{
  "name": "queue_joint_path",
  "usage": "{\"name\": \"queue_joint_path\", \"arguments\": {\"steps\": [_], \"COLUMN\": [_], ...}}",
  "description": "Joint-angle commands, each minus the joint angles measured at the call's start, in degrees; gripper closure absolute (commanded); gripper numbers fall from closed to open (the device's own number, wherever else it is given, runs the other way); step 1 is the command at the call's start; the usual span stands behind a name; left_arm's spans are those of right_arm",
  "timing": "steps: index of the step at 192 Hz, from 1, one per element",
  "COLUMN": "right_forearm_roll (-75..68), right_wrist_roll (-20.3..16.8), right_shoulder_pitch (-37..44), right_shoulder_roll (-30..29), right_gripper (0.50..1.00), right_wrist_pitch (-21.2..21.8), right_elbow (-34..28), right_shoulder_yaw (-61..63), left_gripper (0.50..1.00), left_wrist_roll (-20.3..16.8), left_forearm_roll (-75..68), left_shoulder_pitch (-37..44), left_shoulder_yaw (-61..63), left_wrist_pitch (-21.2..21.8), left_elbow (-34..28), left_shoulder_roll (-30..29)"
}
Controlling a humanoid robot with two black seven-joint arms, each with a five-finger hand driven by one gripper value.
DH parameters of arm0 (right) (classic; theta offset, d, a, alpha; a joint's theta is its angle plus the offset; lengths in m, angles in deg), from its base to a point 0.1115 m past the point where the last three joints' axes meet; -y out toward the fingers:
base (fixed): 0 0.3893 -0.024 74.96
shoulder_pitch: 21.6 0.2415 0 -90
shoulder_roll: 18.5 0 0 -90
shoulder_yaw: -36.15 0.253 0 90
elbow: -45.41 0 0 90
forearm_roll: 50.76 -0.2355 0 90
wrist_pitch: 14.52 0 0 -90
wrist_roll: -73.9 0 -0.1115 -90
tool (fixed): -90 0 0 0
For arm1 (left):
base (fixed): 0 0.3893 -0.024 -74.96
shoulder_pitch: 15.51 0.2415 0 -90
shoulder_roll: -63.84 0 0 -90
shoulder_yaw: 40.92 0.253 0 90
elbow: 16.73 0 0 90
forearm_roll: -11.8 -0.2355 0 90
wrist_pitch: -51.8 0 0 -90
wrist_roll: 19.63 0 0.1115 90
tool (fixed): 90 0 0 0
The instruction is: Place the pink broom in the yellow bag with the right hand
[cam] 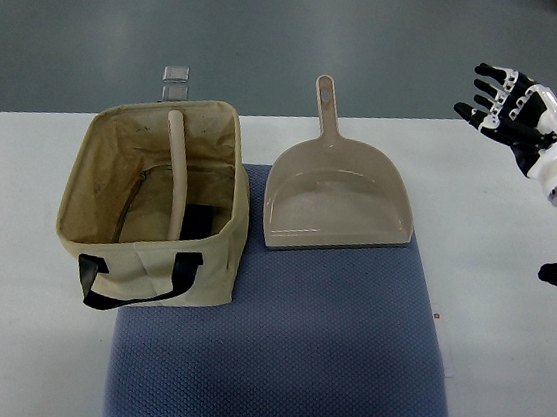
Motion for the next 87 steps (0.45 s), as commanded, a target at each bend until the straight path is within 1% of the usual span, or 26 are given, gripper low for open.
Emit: {"name": "queue_joint_path", "arguments": {"steps": [1,28,70,78,87], "right_forearm_roll": [-0.53,-0.61,-0.53,-0.61,-0.61], "right_wrist_roll": [0.98,3.97,4.41,4.94,6.34], "right_shoulder_pitch": [-1.7,-3.29,-4.87,-4.87,-4.96], "right_shoulder_roll": [-1.58,-3.25,-4.66,-4.66,-4.75], "right_gripper": [0.585,0.572,0.572,0.572,0.57], "right_wrist_pitch": [-0.03,0.33,0.33,0.33,0.15], "right_elbow": [0.19,0.19,0.28,0.28,0.28], "right_shoulder_yaw": [0.01,-0.34,-0.7,-1.14,-1.57], "left_gripper": [0.5,0.5,0.5,0.5,0.5], "left_wrist_roll": [-0.03,-0.03,-0.03,-0.03,0.06], "left_forearm_roll": [0.0,0.0,0.0,0.0,0.0], "left_shoulder_pitch": [0.0,0.0,0.0,0.0,0.0], "left_shoulder_yaw": [0.0,0.0,0.0,0.0,0.0], "left_wrist_pitch": [0.0,0.0,0.0,0.0,0.0], "left_elbow": [0.02,-0.07,-0.07,0.02,0.01], "left_shoulder_roll": [0.0,0.0,0.0,0.0,0.0]}}
